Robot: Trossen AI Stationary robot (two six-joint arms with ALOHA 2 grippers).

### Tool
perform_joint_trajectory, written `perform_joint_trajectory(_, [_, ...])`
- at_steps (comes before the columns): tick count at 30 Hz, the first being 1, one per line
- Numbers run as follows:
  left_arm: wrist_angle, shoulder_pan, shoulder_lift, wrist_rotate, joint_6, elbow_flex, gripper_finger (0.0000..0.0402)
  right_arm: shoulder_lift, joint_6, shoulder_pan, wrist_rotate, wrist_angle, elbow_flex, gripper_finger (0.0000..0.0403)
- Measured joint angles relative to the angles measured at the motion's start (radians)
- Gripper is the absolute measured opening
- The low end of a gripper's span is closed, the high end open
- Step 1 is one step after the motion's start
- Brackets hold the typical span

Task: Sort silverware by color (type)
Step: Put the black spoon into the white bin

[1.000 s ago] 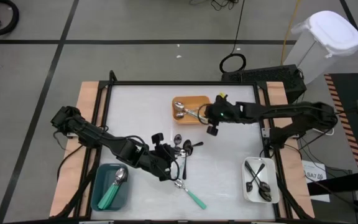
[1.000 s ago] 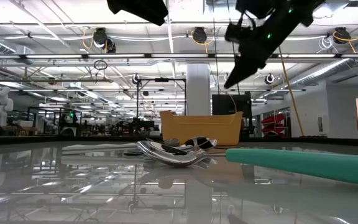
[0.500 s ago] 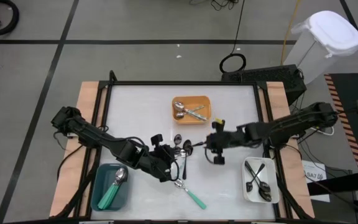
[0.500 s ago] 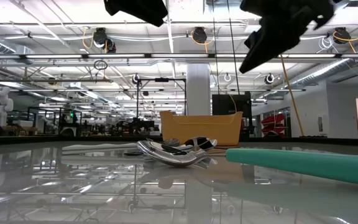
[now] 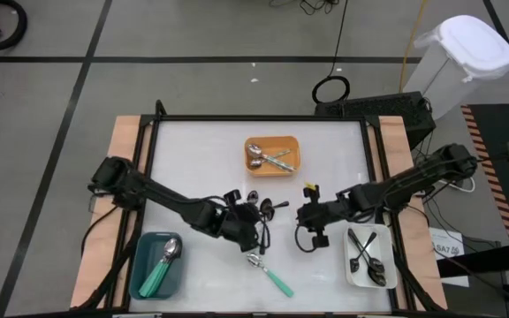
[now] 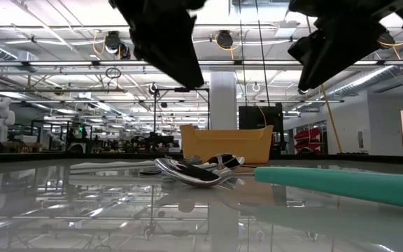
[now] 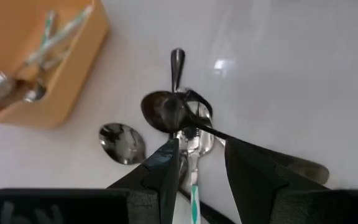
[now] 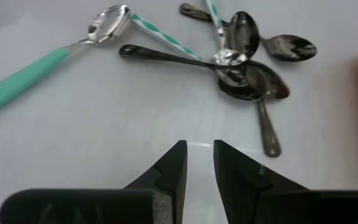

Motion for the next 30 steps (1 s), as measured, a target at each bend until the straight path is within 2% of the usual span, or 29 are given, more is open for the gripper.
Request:
perform_joint_trajectory(8, [0.071,0.019,0.096,0.059,-0.084,0.0,0.0131,0.0,0.141,0.059,0.013,0.001,0.0,0.0073])
perform_joint_trajectory(17, [0.16,0.005,0.164,0.108,-0.176,-0.001,0.0131,0.0,0.336,0.181,0.142,0.004,0.0,0.0073])
perform_joint_trajectory(24, [0.191,-0.026,0.165,0.037,-0.238,0.0,0.0131,0.0,0.439,0.269,0.26,0.03,0.0,0.0073])
perform_joint_trajectory(30, [0.249,-0.03,0.194,-0.01,-0.273,0.0,0.0131,0.0,0.457,0.32,0.324,0.098,0.0,0.0073])
